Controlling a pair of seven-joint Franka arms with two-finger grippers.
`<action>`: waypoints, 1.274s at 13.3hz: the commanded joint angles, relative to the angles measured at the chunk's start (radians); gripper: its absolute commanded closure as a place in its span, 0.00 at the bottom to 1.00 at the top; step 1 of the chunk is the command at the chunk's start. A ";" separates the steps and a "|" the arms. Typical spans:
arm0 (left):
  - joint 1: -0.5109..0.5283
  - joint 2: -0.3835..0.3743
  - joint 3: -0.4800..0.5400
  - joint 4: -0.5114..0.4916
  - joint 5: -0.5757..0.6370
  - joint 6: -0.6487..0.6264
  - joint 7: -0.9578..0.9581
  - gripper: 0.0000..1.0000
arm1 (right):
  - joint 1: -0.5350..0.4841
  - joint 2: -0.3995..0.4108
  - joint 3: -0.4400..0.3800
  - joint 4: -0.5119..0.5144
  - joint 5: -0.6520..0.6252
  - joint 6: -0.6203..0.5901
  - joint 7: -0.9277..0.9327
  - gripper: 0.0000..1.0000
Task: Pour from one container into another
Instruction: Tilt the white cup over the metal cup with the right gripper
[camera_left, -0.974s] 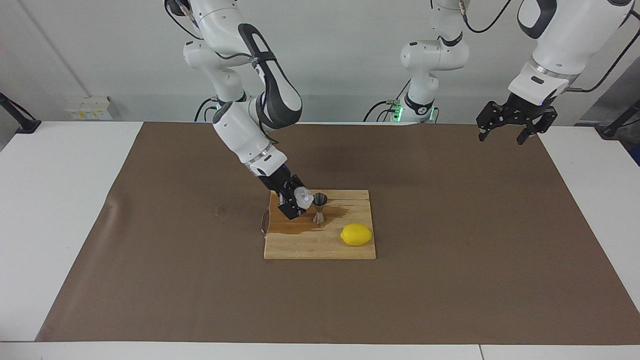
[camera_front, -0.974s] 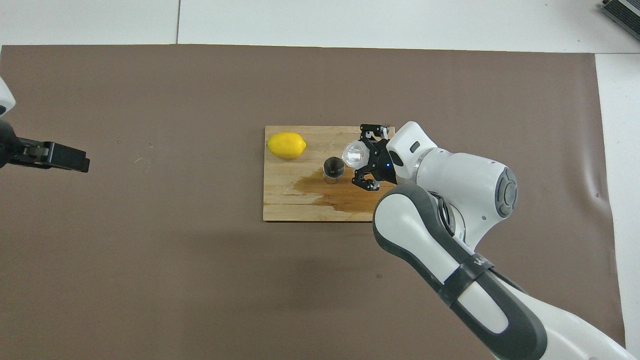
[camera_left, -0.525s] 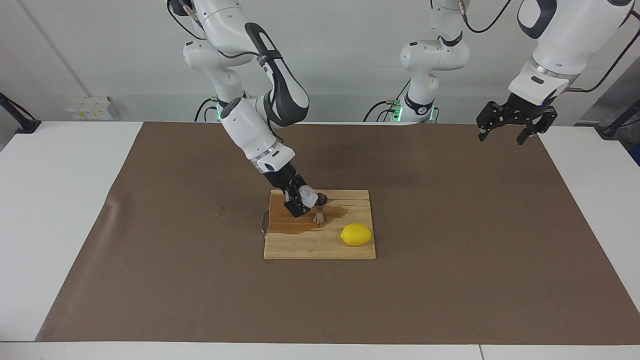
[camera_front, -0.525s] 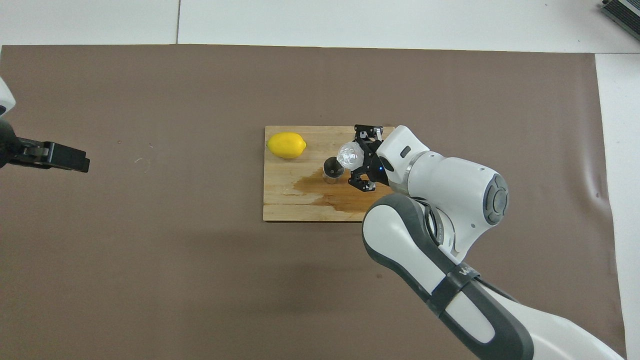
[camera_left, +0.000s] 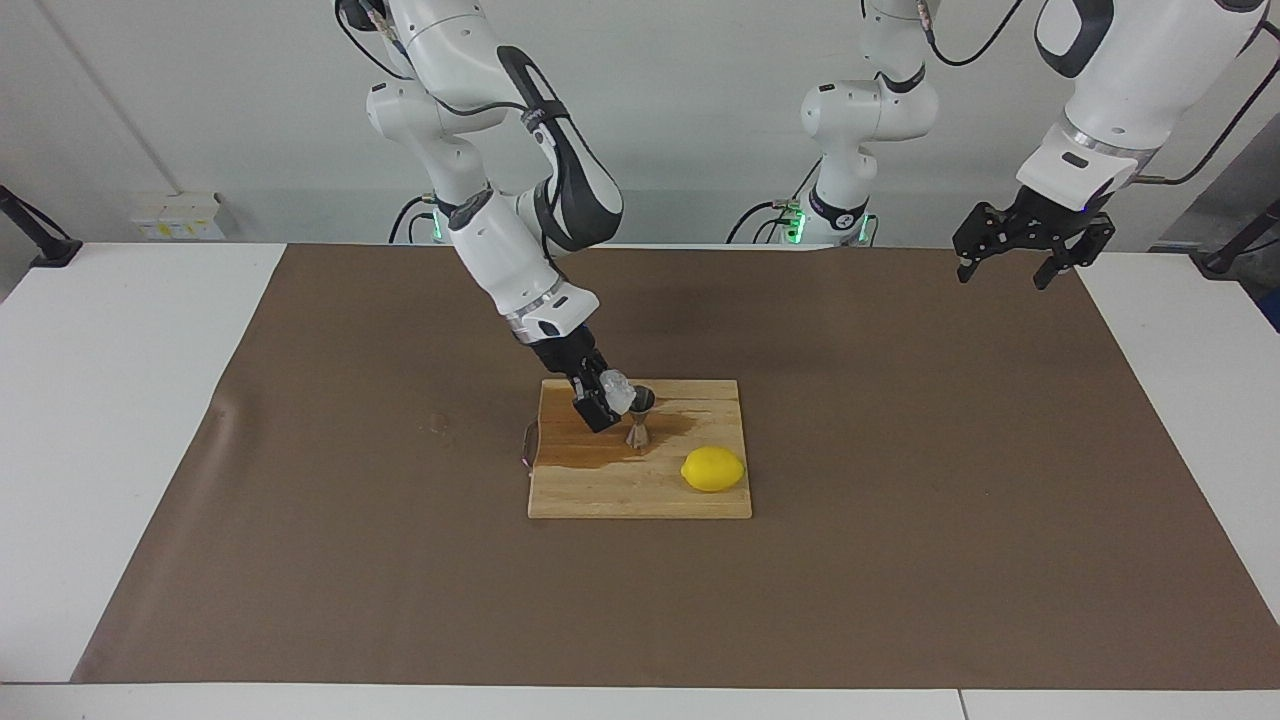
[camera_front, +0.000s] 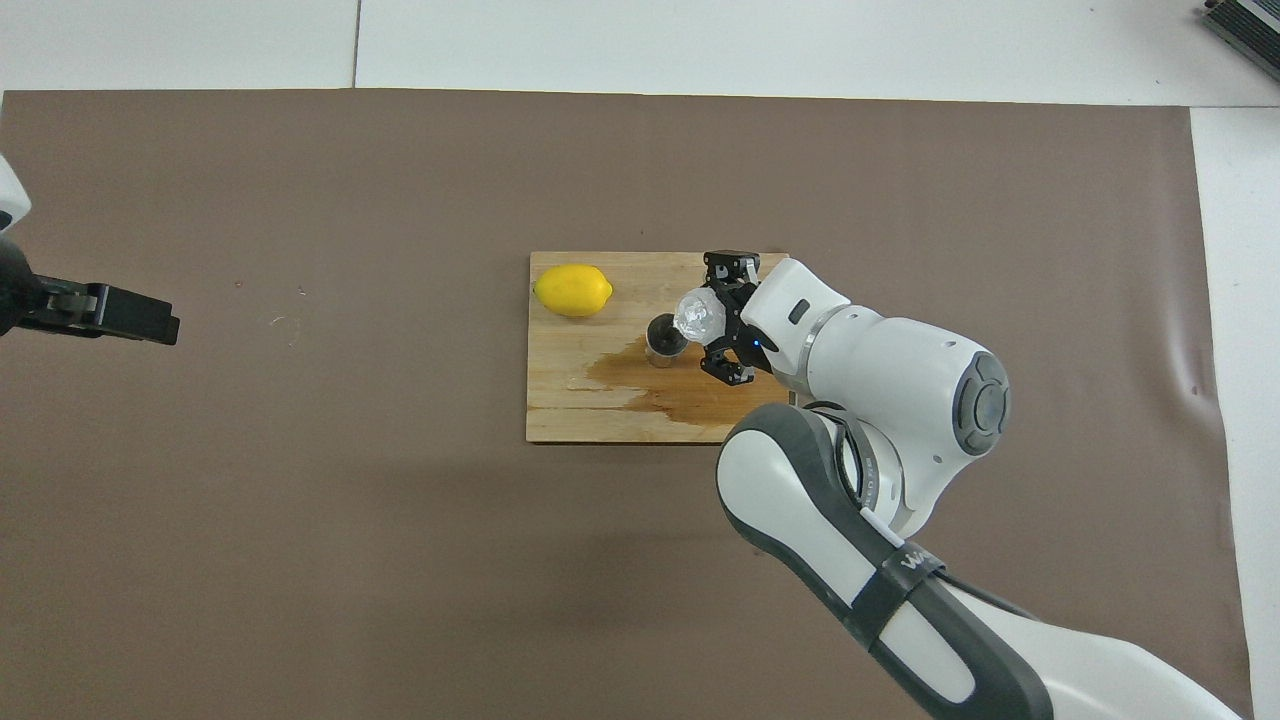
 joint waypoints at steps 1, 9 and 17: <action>0.014 -0.013 -0.009 -0.009 0.016 -0.012 0.009 0.00 | 0.002 -0.037 -0.007 -0.033 -0.041 0.019 -0.003 1.00; 0.014 -0.013 -0.011 -0.009 0.016 -0.012 0.009 0.00 | 0.002 -0.040 -0.007 -0.033 -0.068 0.019 -0.003 1.00; 0.014 -0.013 -0.009 -0.009 0.016 -0.012 0.009 0.00 | -0.002 -0.040 -0.005 -0.033 -0.068 0.018 -0.003 1.00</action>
